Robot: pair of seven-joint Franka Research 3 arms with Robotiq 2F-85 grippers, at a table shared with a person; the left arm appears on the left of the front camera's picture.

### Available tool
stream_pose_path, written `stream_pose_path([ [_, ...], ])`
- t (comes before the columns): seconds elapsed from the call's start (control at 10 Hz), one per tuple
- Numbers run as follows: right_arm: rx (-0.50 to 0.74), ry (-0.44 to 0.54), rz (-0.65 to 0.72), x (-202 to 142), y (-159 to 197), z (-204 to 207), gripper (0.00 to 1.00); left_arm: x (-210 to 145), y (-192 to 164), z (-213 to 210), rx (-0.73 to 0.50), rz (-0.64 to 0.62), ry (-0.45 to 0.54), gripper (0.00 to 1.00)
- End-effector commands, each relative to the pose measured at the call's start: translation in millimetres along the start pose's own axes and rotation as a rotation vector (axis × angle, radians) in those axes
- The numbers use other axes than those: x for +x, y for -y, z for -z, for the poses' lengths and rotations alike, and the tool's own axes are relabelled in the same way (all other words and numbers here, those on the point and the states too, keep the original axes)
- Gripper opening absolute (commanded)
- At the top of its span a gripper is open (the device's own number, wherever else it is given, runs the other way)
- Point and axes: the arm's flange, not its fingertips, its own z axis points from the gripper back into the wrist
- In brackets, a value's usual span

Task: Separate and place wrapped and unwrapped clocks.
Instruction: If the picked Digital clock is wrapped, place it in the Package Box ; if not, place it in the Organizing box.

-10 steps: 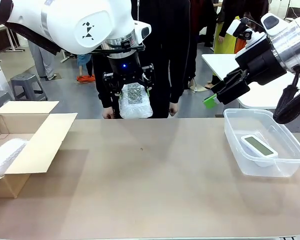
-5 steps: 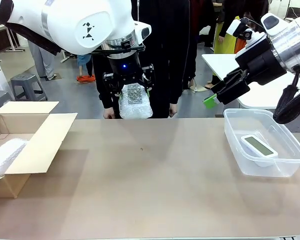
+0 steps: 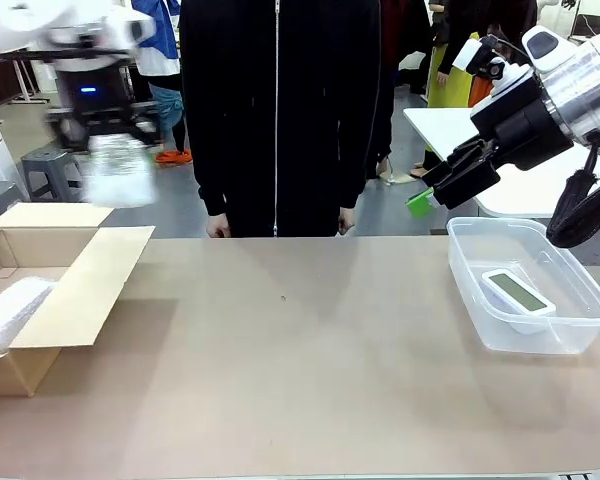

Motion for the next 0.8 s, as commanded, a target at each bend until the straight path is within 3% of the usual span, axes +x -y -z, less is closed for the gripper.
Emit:
stream_pose_path([
  [0.0, 0.015, 0.011, 0.001, 0, 1, 1, 1.00, -14, -73, 10, 0.067, -0.007, -0.006, 0.81],
  [0.1, 0.015, 0.011, 0.001, 0, 1, 1, 1.00, -16, -112, 25, 0.007, 0.005, 0.062, 0.81],
  [0.3, 0.015, 0.011, 0.001, 0, 1, 1, 1.00, -8, -162, 57, 0.008, -0.052, 0.046, 0.81],
  [0.4, 0.015, 0.011, 0.001, 0, 1, 1, 1.00, 3, -170, 75, 0.021, -0.123, 0.035, 0.81],
  [0.5, 0.015, 0.011, 0.001, 0, 1, 1, 1.00, 7, -163, 82, -0.015, -0.024, 0.071, 0.81],
  [0.7, 0.015, 0.011, 0.001, 0, 1, 1, 1.00, 19, -148, 85, -0.028, -0.100, 0.050, 0.81],
])
